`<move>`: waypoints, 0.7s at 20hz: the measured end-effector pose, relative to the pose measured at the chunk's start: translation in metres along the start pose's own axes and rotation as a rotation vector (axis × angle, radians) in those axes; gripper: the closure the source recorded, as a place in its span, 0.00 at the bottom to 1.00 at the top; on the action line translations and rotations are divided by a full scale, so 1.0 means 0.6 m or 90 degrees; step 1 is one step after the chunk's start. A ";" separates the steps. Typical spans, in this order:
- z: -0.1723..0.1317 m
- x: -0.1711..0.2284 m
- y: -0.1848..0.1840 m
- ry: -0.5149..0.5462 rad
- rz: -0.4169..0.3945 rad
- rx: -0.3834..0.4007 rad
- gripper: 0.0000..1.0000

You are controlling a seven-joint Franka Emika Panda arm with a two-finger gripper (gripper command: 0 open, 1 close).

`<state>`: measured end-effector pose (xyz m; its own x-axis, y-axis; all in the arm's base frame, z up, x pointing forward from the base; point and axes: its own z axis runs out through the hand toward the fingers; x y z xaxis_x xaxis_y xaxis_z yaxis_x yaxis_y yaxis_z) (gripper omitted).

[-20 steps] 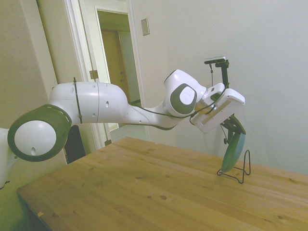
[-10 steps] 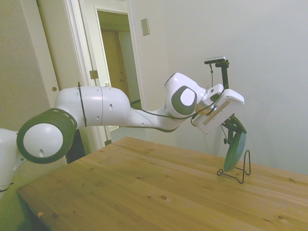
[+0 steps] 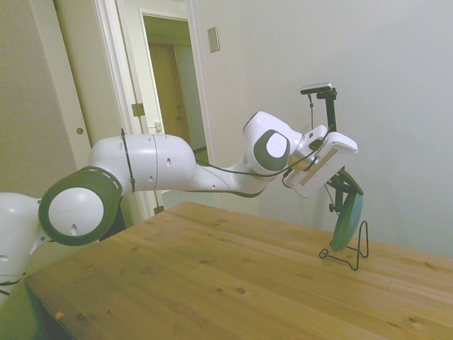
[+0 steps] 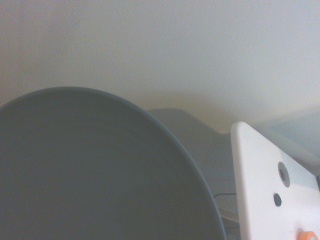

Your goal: Load the plate

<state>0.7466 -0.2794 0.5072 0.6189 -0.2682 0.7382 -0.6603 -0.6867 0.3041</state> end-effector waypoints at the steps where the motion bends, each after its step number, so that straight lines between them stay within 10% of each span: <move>1: -0.001 0.000 -0.002 0.000 -0.001 0.000 1.00; 14: -0.024 -0.002 -0.025 -0.009 -0.005 -0.026 1.00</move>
<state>0.7499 -0.2590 0.5105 0.6299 -0.2725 0.7273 -0.6722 -0.6603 0.3348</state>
